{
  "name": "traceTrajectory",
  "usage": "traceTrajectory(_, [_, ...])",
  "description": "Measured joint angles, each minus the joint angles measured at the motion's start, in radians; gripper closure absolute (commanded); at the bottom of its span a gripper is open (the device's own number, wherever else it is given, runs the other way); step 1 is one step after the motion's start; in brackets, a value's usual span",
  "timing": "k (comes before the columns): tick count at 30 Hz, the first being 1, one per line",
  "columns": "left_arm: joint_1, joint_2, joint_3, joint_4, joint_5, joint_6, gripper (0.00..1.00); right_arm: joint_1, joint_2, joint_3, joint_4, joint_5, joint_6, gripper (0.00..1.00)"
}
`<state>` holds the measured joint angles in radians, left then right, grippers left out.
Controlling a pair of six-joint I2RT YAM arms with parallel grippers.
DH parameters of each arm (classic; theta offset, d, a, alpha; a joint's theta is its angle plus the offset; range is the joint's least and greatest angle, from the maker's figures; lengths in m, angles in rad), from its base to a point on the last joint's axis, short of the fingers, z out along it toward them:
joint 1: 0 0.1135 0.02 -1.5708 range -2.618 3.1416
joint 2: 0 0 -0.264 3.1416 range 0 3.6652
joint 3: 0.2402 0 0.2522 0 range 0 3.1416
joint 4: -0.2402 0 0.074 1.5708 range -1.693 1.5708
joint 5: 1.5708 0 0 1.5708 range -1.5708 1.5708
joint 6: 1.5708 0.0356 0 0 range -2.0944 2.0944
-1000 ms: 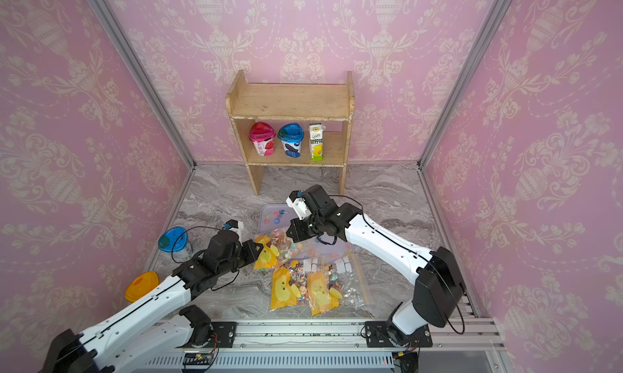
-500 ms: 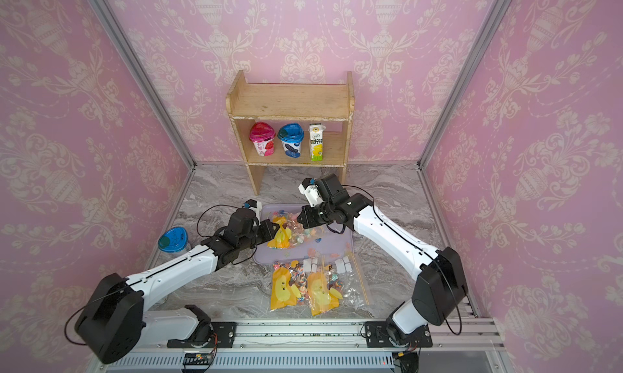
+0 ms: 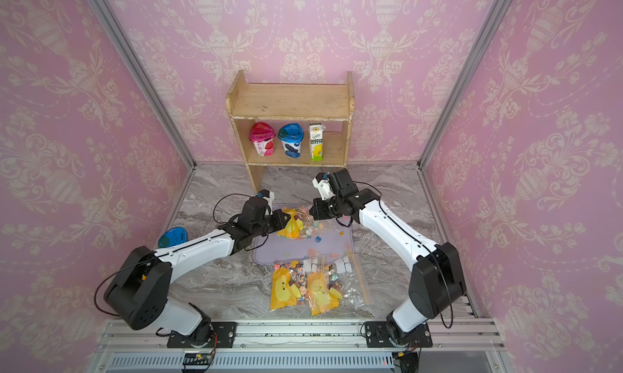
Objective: Pour candies out of the ziploc bag
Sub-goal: 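Pour the candies out of the ziploc bag onto the tray.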
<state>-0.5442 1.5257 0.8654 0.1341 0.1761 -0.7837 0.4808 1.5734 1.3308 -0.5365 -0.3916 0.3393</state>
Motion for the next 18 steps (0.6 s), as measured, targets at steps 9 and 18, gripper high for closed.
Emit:
traceTrajectory(9, [0.011, 0.079, 0.086, 0.006, 0.013, 0.013, 1.00, -0.033, 0.047, -0.019, 0.011, -0.001, 0.000, 1.00])
traceTrajectory(18, [0.016, 0.105, 0.121, -0.001, 0.029, 0.021, 1.00, -0.058, 0.066, -0.025, 0.019, 0.000, 0.000, 1.00])
